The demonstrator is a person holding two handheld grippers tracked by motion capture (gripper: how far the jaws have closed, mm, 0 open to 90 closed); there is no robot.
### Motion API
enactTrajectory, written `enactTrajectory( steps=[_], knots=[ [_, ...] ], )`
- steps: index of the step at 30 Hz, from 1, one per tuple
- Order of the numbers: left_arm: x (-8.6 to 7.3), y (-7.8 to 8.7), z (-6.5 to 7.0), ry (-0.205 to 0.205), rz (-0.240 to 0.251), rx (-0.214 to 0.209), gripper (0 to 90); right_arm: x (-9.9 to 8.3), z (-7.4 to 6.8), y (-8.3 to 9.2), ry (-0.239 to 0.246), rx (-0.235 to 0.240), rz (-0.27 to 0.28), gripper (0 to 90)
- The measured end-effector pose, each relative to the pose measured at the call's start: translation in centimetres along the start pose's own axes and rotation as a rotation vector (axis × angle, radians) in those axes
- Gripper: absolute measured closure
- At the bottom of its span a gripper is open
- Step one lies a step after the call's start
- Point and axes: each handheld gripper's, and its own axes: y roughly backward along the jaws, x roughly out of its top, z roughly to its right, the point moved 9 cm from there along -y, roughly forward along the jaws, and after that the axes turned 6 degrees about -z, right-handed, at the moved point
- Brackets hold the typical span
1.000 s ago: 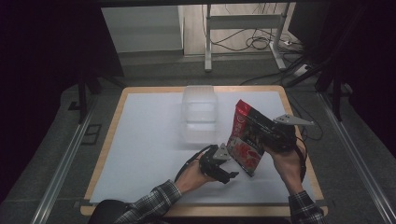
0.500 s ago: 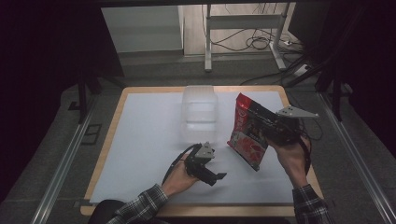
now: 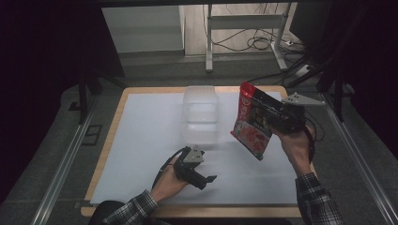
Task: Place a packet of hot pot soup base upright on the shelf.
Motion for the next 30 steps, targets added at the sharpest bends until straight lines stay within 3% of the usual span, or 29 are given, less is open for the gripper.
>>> enactTrajectory(
  steps=[17,30],
  knots=[
    [-2.5,2.4,-0.3,0.035,0.003,0.013,3.0,4.5,0.7,-2.9,0.000,0.023,0.056,76.9],
    [-4.1,3.6,-0.8,0.085,0.005,0.018,0.0,7.3,-1.0,-6.4,0.014,0.094,0.074,76.9]
  ],
)
